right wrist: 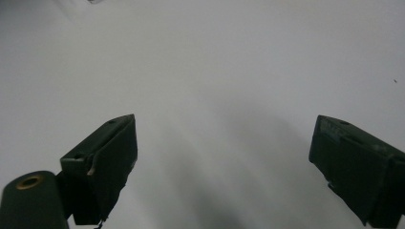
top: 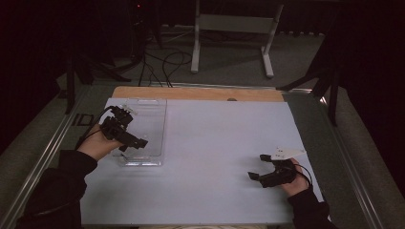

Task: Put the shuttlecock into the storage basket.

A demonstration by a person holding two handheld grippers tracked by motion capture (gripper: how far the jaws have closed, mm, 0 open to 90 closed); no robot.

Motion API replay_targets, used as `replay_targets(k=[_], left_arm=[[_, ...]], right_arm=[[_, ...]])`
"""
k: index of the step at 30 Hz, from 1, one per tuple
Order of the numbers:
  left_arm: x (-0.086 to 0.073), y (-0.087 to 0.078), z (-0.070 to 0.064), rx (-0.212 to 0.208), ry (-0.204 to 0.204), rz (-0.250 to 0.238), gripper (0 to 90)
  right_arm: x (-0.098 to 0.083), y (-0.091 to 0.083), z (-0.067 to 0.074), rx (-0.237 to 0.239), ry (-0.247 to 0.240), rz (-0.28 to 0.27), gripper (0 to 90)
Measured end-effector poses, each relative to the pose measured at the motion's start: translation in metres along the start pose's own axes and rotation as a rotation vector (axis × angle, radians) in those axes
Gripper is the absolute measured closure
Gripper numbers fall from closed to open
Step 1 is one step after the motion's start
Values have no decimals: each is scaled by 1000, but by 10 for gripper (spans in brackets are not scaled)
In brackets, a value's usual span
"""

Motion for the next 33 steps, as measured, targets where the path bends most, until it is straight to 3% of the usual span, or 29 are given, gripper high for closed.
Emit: replay_targets(k=[9, 16, 19, 25, 33], left_arm=[[16, 3, -19, -17, 49, -4, 0], [29, 4, -33, -25, 95, -38, 0], [36, 7, -46, -57, 131, -51, 0], [45, 10, -63, -109, 163, -80, 0], [50, 18, -86, -166, 233, -88, 0]], right_arm=[[0, 1, 1, 3, 2, 4, 94], [0, 1, 1, 4, 2, 4, 95], [0, 1, 1, 6, -1, 5, 94], [0, 1, 1, 5, 3, 3, 95], [0, 0, 1, 5, 1, 1, 94]])
Point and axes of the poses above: each handheld gripper's, and its own axes: y roughly forward along the jaws, x roughly out of its top, z roughly to its left, the point moved 10 cm from there along y, roughly forward along the jaws, and after that the axes turned 2 degrees about -y, right-handed, at the moved point
